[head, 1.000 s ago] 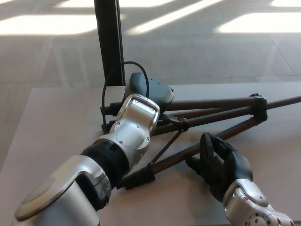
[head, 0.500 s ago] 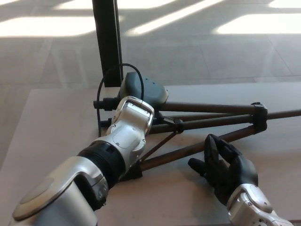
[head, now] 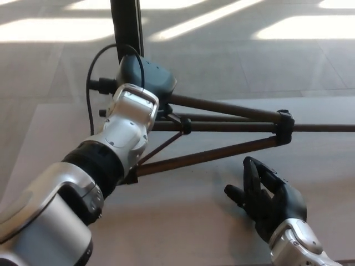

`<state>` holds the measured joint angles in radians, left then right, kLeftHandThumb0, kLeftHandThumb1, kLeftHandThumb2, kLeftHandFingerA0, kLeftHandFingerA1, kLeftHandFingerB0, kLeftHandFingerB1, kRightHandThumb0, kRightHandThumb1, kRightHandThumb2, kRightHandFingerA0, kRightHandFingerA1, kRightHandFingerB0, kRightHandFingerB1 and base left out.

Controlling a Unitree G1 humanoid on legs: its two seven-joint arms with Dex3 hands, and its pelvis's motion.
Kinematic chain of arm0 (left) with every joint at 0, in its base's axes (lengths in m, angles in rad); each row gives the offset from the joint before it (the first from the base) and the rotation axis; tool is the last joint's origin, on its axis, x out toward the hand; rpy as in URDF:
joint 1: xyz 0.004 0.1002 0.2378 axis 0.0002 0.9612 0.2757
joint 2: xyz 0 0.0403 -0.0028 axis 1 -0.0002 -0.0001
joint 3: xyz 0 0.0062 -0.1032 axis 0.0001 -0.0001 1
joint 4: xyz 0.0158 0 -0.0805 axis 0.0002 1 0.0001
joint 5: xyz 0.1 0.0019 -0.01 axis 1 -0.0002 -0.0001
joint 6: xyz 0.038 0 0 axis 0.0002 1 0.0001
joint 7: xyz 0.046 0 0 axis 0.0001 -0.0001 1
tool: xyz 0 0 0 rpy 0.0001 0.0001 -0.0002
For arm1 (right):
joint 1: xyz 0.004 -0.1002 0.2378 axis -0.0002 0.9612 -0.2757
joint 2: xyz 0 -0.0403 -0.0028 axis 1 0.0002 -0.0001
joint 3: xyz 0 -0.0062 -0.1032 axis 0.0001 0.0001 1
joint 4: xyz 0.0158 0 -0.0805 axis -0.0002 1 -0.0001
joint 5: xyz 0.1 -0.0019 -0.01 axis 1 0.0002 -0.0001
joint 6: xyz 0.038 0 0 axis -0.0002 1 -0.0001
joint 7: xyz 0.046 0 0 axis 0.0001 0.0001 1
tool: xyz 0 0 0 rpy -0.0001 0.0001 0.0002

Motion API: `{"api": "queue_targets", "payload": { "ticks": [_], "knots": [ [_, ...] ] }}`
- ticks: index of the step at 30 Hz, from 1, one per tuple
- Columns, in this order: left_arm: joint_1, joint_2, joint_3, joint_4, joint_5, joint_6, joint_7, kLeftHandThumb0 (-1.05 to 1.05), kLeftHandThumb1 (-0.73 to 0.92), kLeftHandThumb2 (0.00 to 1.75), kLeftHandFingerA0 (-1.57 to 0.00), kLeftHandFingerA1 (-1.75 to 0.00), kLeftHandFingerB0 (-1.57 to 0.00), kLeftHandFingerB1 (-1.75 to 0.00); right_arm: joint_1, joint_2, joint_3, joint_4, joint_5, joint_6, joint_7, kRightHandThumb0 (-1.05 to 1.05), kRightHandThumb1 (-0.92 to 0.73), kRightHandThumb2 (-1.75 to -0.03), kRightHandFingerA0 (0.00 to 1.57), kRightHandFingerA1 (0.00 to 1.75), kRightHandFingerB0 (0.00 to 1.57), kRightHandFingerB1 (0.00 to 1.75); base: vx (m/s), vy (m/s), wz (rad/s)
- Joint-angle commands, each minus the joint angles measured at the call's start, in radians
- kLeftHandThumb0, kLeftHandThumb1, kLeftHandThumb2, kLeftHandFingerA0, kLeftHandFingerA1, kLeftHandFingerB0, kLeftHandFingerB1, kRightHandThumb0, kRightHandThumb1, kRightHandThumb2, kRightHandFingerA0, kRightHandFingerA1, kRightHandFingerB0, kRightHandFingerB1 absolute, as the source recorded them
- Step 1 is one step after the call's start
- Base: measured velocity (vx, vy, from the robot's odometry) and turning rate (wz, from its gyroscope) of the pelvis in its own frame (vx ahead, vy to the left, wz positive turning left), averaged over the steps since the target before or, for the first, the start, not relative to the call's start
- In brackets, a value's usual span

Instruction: Use both hands of the robot to pick up the tripod lying in the middle of the desk and make it stand upright on the desk

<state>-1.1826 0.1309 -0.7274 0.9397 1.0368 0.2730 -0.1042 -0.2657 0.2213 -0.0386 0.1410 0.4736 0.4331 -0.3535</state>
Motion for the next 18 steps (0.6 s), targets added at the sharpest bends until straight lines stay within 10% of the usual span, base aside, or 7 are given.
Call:
{"api": "queue_targets", "payload": {
  "ticks": [1, 6, 14, 15, 16, 17, 18],
  "knots": [
    [-0.055, 0.020, 0.089, -0.061, -0.078, -0.067, 0.057, -0.35, 0.73, 0.70, -0.81, -1.33, -0.77, -0.91, 0.113, 0.118, -0.005, 0.038, 0.025, 0.061, -0.025, -0.70, -0.61, -0.59, 0.46, 0.91, 0.62, 0.46, 0.00, 0.000, 0.00],
    [-0.090, 0.008, 0.148, -0.089, -0.095, -0.085, 0.079, -0.30, 0.74, 0.73, -0.79, -0.90, -0.73, -0.73, 0.134, 0.108, 0.028, 0.041, 0.025, 0.071, 0.010, -0.69, -0.66, -0.60, 0.51, 0.96, 0.55, 0.51, 0.00, 0.000, 0.00],
    [-0.097, -0.024, 0.209, -0.127, -0.109, -0.032, 0.035, -0.29, 0.72, 0.71, -0.85, -1.07, -0.71, -0.73, 0.074, 0.105, 0.014, 0.073, 0.084, 0.133, 0.014, -0.85, -0.55, -0.69, 0.26, 0.74, 0.31, 0.39, 0.00, 0.000, 0.00],
    [-0.079, -0.027, 0.225, -0.147, -0.120, -0.009, 0.025, -0.29, 0.73, 0.73, -0.85, -1.20, -0.73, -0.85, 0.049, 0.100, 0.005, 0.070, 0.109, 0.158, 0.024, -0.83, -0.62, -0.60, 0.09, 0.56, 0.16, 0.32, 0.00, 0.000, 0.00],
    [-0.071, -0.024, 0.224, -0.158, -0.117, -0.005, 0.013, -0.28, 0.70, 0.76, -0.85, -1.38, -0.77, -0.95, 0.031, 0.083, 0.021, 0.076, 0.103, 0.163, 0.052, -0.92, -0.57, -0.94, 0.04, 0.33, 0.05, 0.20, 0.00, 0.000, 0.00],
    [-0.059, -0.022, 0.221, -0.174, -0.108, 0.023, -0.016, -0.29, 0.72, 0.75, -0.75, -0.91, -0.72, -0.76, -0.038, 0.059, 0.011, 0.113, 0.112, 0.197, 0.067, -0.90, -0.56, -0.97, 0.01, 0.10, 0.00, 0.10, 0.00, 0.000, 0.00],
    [-0.058, -0.022, 0.221, -0.176, -0.107, 0.024, -0.017, -0.29, 0.72, 0.75, -0.75, -0.91, -0.72, -0.76, -0.040, 0.058, 0.010, 0.114, 0.113, 0.198, 0.067, -0.90, -0.56, -0.97, 0.01, 0.10, 0.00, 0.10, 0.00, 0.000, 0.00]
  ]
}}
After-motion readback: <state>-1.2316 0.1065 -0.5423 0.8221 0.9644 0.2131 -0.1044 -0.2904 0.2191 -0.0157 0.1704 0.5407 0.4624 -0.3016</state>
